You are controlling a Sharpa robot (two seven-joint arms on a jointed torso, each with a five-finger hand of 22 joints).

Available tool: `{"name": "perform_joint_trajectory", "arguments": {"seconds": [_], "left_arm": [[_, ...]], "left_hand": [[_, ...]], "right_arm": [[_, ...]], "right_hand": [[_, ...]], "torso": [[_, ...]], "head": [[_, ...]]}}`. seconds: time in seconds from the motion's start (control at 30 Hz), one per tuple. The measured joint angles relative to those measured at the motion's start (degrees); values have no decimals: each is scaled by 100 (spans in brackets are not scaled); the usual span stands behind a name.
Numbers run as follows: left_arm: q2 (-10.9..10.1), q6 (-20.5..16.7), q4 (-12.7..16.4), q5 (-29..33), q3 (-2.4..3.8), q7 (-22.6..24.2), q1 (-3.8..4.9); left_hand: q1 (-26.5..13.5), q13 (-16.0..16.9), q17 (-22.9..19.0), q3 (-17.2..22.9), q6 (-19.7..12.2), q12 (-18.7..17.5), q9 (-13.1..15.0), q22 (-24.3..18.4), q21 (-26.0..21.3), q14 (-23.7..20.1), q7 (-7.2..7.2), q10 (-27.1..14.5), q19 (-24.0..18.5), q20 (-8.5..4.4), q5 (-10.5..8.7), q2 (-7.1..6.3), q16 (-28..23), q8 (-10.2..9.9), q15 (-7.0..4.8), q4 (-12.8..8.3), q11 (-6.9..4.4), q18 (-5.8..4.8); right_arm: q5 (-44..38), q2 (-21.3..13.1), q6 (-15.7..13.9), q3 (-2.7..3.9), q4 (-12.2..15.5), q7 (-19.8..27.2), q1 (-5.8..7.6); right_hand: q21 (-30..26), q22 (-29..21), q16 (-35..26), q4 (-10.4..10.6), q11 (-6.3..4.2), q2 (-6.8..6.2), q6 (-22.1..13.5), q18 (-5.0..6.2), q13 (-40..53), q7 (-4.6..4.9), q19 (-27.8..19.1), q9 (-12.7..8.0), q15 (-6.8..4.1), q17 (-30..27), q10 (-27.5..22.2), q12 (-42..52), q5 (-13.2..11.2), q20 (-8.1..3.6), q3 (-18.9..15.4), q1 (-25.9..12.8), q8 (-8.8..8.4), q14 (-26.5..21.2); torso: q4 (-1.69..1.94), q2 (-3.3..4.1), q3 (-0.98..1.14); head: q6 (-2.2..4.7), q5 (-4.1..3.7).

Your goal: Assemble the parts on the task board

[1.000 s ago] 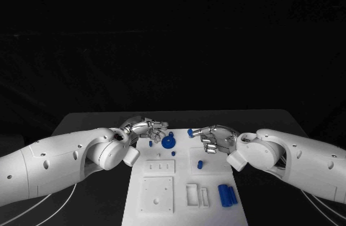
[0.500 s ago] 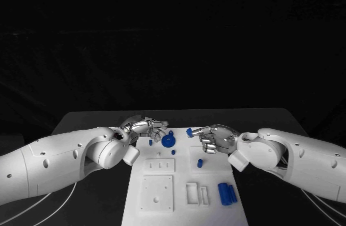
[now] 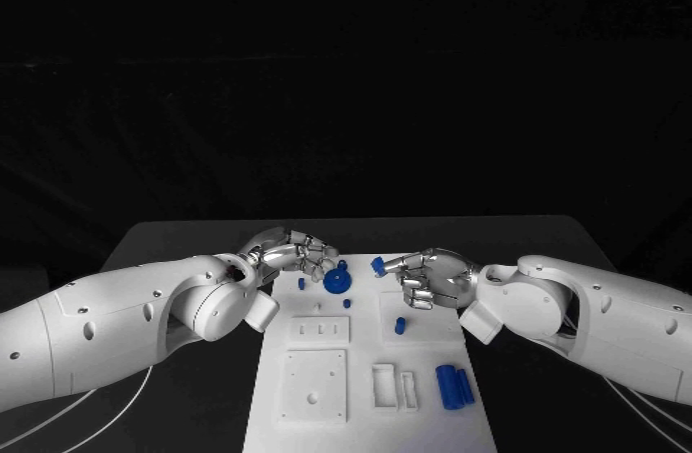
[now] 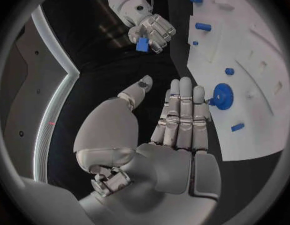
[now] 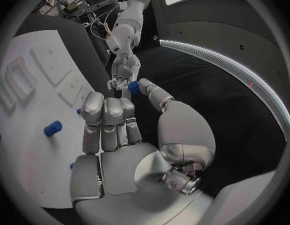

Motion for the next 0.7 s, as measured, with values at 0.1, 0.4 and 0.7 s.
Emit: {"name": "perform_joint_trajectory", "arguments": {"seconds": [0.1,0.4,0.7], "left_arm": [[-5,49,27,-363,4,218,-6],[3,175,139,-1346,21,737,-7],[-4,198,236,-1909,23,964,-10]], "left_hand": [[266,-24,-4,31,-108,-84,-21,0,-59,-206,15,-218,-204,85,0,49,-24,-51,81,-290,98,-1],[525,-122,-45,40,-315,-235,-52,0,-221,-734,-132,-916,-679,302,0,-35,-89,-149,307,-494,174,1],[387,-218,-81,-47,-436,-235,-52,0,-308,-1017,-151,-1263,-918,432,0,-225,-155,-181,438,-407,219,2]], "right_arm": [[7,1,77,0,-8,-8,-1],[8,9,290,0,-18,-55,-8],[-52,-28,438,0,38,-126,-31]], "right_hand": [[0,0,0,-16,-13,0,0,0,0,0,0,0,0,0,-13,0,23,0,-16,0,0,0],[0,0,0,-16,-22,0,0,0,-1,0,-1,1,7,-1,-21,0,23,1,-16,0,-22,-7],[0,0,0,-16,0,0,0,0,-1,0,-8,6,9,5,-41,0,45,9,-16,0,-22,-9]], "torso": [[0,1,-2],[-3,1,-3],[-3,-3,-1]], "head": [[-1,4],[-5,10],[-6,10]]}}
